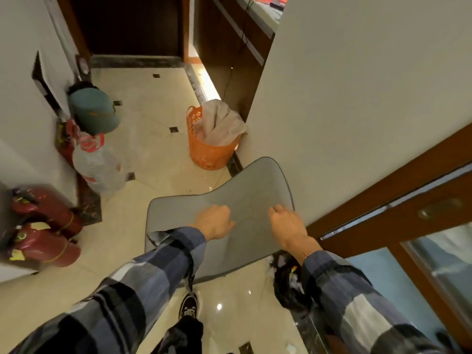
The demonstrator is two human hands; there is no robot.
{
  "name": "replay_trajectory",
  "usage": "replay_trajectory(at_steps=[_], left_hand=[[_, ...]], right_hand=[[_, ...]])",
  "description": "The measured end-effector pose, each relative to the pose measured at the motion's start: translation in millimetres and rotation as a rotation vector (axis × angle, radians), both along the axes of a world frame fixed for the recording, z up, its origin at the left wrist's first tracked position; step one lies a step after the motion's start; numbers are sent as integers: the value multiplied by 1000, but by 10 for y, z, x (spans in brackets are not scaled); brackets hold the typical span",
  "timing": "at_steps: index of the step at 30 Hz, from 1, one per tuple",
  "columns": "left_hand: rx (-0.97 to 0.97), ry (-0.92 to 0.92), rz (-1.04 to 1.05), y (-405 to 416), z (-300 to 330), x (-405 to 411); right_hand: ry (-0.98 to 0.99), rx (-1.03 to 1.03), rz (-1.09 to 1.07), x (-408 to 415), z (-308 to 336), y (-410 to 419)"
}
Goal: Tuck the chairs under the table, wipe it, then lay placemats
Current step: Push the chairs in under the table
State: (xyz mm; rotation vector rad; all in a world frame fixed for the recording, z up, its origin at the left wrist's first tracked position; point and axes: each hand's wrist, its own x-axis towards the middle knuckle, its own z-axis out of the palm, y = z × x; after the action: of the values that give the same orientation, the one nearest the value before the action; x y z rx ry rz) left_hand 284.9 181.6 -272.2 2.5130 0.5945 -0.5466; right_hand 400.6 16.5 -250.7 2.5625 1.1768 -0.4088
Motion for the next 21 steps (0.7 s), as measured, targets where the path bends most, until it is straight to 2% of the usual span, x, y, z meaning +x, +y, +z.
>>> replay_trajectory(at_steps=[5,10,16,21], left_hand=[[8,16,-23,-214,21,688],[-31,61,43,-448,-151,1085],[-134,105,291,-772,-457,1500],[-209,114,432,-1093,-597,1669]], right_hand=[[-45,-24,104,737,-93,-93],[-130,-104,362,1276,-238,-20],[-150,-207,835,2046,-643,219],[-135,-259,1034,2331,-786,296]])
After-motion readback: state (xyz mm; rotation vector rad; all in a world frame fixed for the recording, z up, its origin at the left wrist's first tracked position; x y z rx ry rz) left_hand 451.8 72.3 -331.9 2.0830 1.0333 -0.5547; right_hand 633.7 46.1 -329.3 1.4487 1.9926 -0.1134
